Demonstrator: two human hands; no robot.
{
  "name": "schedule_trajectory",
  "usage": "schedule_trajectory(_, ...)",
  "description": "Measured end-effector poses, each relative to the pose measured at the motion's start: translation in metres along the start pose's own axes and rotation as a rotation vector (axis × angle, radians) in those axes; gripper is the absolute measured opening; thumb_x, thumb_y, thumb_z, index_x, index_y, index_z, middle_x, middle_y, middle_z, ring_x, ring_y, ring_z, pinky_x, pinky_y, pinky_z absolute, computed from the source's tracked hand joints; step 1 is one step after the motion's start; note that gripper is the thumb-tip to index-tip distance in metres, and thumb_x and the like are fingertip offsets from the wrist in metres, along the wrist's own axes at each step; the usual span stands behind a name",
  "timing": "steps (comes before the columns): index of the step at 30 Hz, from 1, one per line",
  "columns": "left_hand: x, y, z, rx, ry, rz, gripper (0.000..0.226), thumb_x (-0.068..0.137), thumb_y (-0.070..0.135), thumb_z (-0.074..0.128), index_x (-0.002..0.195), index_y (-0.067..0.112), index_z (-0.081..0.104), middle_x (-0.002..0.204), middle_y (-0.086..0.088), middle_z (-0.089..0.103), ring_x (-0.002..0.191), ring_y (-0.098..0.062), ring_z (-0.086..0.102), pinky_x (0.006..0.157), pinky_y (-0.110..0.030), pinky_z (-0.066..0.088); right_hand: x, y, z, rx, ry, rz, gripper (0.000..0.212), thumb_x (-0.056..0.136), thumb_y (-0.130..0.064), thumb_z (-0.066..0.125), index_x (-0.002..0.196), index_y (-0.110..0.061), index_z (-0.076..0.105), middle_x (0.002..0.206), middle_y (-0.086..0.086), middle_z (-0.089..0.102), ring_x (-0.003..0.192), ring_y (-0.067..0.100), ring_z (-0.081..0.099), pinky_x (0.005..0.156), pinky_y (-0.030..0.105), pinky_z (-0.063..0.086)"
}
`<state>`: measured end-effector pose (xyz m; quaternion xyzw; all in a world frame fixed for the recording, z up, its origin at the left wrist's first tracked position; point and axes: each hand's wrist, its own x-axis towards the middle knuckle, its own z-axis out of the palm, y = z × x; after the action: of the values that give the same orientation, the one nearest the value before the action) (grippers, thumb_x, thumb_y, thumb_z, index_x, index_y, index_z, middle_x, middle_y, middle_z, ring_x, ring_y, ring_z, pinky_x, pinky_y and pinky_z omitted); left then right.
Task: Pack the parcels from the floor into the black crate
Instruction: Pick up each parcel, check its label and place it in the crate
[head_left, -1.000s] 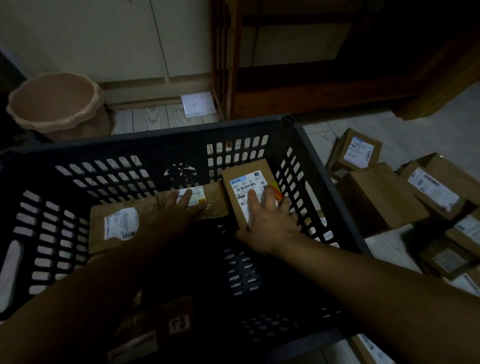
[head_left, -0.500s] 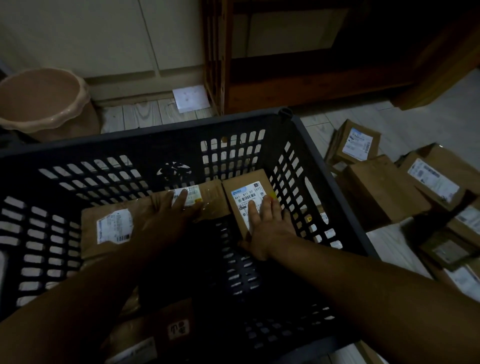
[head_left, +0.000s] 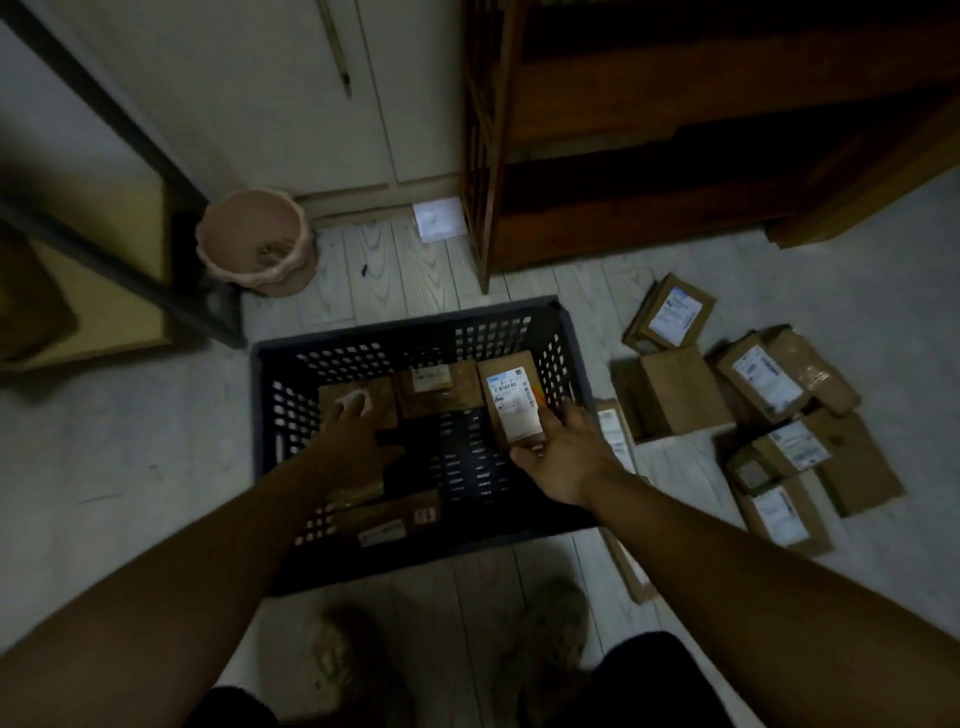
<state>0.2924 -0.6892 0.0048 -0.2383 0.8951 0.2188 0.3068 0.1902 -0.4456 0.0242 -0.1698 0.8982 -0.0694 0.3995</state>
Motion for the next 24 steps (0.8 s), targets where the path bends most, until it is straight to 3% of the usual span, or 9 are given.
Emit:
schedule_trajectory(6,-0.190,0.046,-0.117,0.015,0.046,0.007,0.071,0.094,0.047,0.042,0.150,0.017,0.011,0.157,-0.006,0.015,0.142,-0.030,0.019,0.114,-0.036,0.017,-0.163,-0.039,-0.110,-0.032,0.062,-0.098,0.075,0.090,-0.057,0.044,0.150,-0.018,0.022,0.155,0.014,0.019,0.141,0.031,0.019,0.114,0.041,0.025)
schedule_trajectory(8,-0.243,0.063,-0.146,0.016,0.063,0.007,0.079,0.086,0.059,0.043,0.149,0.018,0.019,0.154,-0.009,0.024,0.138,-0.032,0.027,0.111,-0.037,0.022,-0.212,-0.048,-0.143,-0.058,0.084,-0.143,0.072,0.092,-0.054,0.046,0.150,-0.018,0.022,0.156,0.015,0.017,0.143,0.029,0.017,0.114,0.037,0.023)
schedule_trajectory(12,-0.308,0.080,-0.175,-0.078,0.151,0.011,0.070,0.083,0.053,0.056,0.142,0.021,0.036,0.143,-0.009,0.040,0.128,-0.029,0.039,0.108,-0.042,0.034,-0.288,-0.051,-0.191,-0.137,0.196,-0.191,0.064,0.095,-0.051,0.044,0.148,-0.022,0.026,0.155,0.011,0.023,0.141,0.027,0.024,0.109,0.037,0.027)
schedule_trajectory(15,-0.341,0.096,-0.184,-0.136,0.187,0.035,0.077,0.076,0.062,0.055,0.141,0.028,0.034,0.145,-0.009,0.037,0.132,-0.031,0.037,0.107,-0.050,0.035,-0.330,-0.037,-0.205,-0.078,0.253,-0.112,0.070,0.092,-0.057,0.041,0.150,-0.021,0.023,0.158,0.011,0.018,0.143,0.029,0.021,0.113,0.045,0.026)
schedule_trajectory(19,-0.386,0.131,-0.197,-0.123,0.227,0.098,0.079,0.087,0.047,0.057,0.150,0.021,0.016,0.157,-0.011,0.014,0.144,-0.029,0.016,0.117,-0.042,0.019,-0.395,-0.010,-0.208,0.060,0.364,-0.036,0.066,0.095,-0.048,0.044,0.150,-0.019,0.025,0.157,0.010,0.019,0.141,0.030,0.025,0.112,0.039,0.025)
schedule_trajectory(24,-0.447,0.186,-0.200,-0.132,0.233,0.302,0.077,0.089,0.047,0.053,0.150,0.025,0.013,0.159,-0.007,0.009,0.146,-0.025,0.009,0.118,-0.039,0.014,-0.483,0.037,-0.207,0.080,0.461,0.049,0.064,0.094,-0.048,0.046,0.149,-0.020,0.027,0.155,0.009,0.023,0.139,0.029,0.029,0.110,0.040,0.030)
